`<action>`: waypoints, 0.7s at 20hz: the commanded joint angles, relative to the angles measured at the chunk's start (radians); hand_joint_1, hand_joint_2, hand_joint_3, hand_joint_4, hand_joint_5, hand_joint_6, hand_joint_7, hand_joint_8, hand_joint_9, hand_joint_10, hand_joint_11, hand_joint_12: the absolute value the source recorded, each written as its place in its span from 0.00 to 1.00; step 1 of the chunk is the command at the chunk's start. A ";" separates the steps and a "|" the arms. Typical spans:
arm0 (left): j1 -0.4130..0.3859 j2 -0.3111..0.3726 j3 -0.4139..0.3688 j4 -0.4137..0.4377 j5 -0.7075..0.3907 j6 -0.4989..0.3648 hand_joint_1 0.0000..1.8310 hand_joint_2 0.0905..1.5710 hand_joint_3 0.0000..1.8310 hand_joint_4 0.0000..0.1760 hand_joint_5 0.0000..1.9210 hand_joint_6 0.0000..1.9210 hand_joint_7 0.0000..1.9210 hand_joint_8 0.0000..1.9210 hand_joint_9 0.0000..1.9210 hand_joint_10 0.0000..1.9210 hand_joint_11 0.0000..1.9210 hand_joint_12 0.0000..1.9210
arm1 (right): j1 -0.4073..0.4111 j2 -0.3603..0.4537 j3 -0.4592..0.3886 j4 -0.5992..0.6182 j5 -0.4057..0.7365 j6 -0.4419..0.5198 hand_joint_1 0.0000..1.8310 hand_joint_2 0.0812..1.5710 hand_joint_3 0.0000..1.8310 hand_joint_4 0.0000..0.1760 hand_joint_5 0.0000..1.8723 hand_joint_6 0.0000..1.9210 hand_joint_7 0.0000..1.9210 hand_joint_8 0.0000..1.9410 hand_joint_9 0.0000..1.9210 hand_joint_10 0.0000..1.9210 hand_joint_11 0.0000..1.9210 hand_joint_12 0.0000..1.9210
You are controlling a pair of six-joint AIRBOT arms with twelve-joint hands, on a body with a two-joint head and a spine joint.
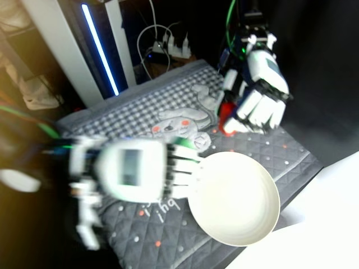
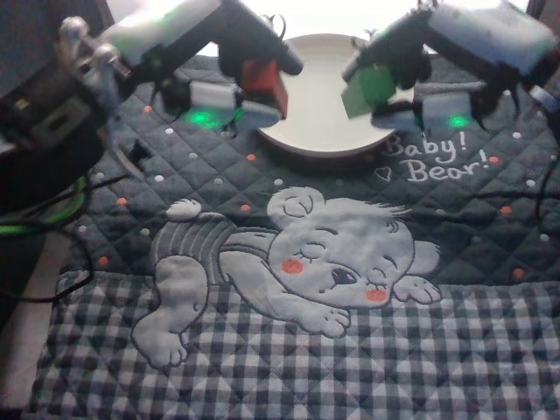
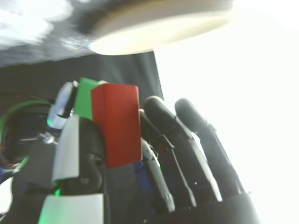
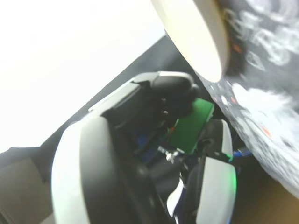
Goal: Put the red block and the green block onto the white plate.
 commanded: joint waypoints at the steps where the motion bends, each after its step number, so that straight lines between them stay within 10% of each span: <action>1: -0.019 -0.007 0.021 -0.028 -0.068 -0.007 0.70 0.63 0.00 0.00 0.74 0.02 0.59 0.46 0.51 0.48 0.33 0.79 | 0.018 -0.001 0.036 0.055 0.042 0.001 0.65 0.65 0.00 0.00 0.60 0.38 0.57 0.95 0.66 0.97 0.69 0.99; 2: -0.034 -0.034 0.064 -0.037 -0.031 -0.007 0.70 0.62 0.00 0.00 0.74 0.03 0.61 0.41 0.49 0.52 0.31 0.82 | 0.031 -0.026 0.073 0.054 0.004 0.001 0.65 0.66 0.00 0.00 0.59 0.39 0.59 0.99 0.70 0.99 0.73 1.00; 3: -0.049 -0.064 0.103 -0.038 -0.001 -0.007 0.69 0.63 0.00 0.00 0.65 0.22 0.62 0.37 0.49 0.55 0.37 0.82 | 0.039 -0.042 0.098 0.053 -0.021 0.001 0.68 0.68 0.00 0.00 0.55 0.38 0.55 0.68 0.57 0.72 0.54 0.86; 5: -0.070 -0.114 0.165 -0.034 0.057 -0.007 0.68 0.65 0.00 0.00 0.56 0.38 0.60 0.41 0.52 0.38 0.44 0.67 | 0.047 -0.058 0.127 0.036 -0.054 0.000 0.68 0.70 0.00 0.00 0.46 0.52 0.55 0.54 0.55 0.48 0.48 0.74; 6: -0.072 -0.115 0.167 -0.029 0.061 -0.007 0.68 0.67 0.00 0.00 0.52 0.44 0.56 0.48 0.51 0.27 0.42 0.62 | 0.047 -0.058 0.124 0.034 -0.054 0.000 0.57 0.66 0.00 0.00 0.36 0.19 0.46 0.23 0.43 0.34 0.32 0.71; 7: -0.072 -0.107 0.157 -0.029 0.054 -0.007 0.59 0.62 0.00 0.00 0.44 0.16 0.47 0.23 0.46 0.18 0.32 0.61 | 0.047 -0.057 0.115 0.033 -0.048 0.000 0.47 0.62 0.00 0.31 0.21 0.04 0.29 0.06 0.29 0.15 0.14 0.59; 8: -0.069 -0.093 0.140 -0.030 0.044 -0.007 0.55 0.59 0.00 0.00 0.43 0.05 0.46 0.10 0.45 0.13 0.26 0.64 | 0.047 -0.056 0.101 0.028 -0.040 0.000 0.42 0.60 0.00 0.65 0.10 0.01 0.16 0.01 0.18 0.05 0.03 0.55; 10: -0.051 -0.055 0.093 -0.033 0.006 -0.007 0.52 0.57 0.00 0.00 0.36 0.00 0.43 0.03 0.41 0.11 0.17 0.69 | 0.047 -0.045 0.050 0.016 -0.016 0.000 0.36 0.56 0.00 0.93 0.00 0.00 0.05 0.00 0.06 0.00 0.00 0.33; 12: -0.020 0.000 0.032 -0.041 -0.048 -0.007 0.54 0.56 0.00 0.00 0.32 0.00 0.41 0.01 0.37 0.15 0.16 0.71 | 0.047 -0.010 0.000 -0.003 0.021 0.001 0.32 0.50 0.00 1.00 0.00 0.00 0.01 0.01 0.03 0.00 0.00 0.42; 14: 0.028 0.088 -0.068 -0.043 -0.134 -0.007 0.54 0.54 0.00 0.14 0.30 0.00 0.38 0.00 0.34 0.18 0.14 0.70 | 0.046 0.073 -0.074 -0.003 0.090 0.001 0.32 0.50 0.00 1.00 0.00 0.00 0.02 0.00 0.03 0.00 0.00 0.30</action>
